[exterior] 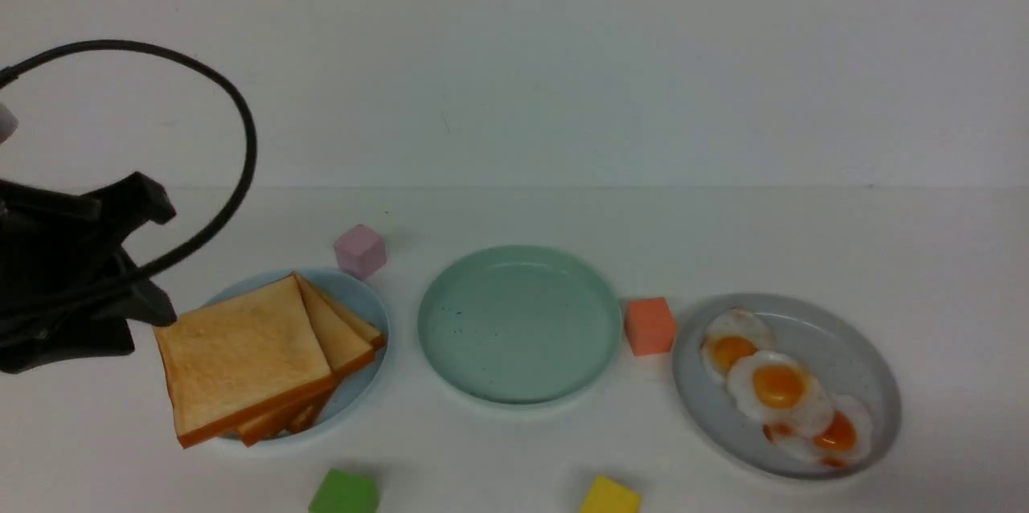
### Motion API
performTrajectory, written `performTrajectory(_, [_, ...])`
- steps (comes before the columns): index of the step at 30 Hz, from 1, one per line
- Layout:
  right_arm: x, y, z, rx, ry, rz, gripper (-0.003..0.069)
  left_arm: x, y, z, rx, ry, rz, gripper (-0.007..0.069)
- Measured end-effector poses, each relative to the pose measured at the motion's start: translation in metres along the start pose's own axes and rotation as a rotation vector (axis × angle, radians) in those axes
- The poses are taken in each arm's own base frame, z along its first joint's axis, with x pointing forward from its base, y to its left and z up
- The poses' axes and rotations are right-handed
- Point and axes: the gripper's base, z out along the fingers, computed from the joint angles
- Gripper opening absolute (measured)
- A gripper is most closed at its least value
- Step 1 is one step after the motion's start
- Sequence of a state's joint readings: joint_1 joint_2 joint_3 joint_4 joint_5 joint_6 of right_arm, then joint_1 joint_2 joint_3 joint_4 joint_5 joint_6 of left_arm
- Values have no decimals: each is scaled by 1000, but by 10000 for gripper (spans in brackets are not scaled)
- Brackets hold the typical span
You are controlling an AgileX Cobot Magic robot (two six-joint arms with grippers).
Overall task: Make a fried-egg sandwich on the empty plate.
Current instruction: Use the left arm to grab a slice of bread
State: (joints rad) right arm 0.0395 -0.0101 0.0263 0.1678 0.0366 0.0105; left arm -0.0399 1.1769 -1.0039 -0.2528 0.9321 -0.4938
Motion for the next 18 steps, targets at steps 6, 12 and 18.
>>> performTrajectory(6, [-17, 0, -2, -8, -184, 79, 242, -27, 20, 11, 44, 94, -149, 239])
performTrajectory(12, [-46, 5, -7, -42, -285, 205, 242, -33, 33, 16, 45, 128, -206, 258])
performTrajectory(18, [-132, 26, -19, -86, -200, 220, 242, -21, 51, 36, -19, 130, -250, 382])
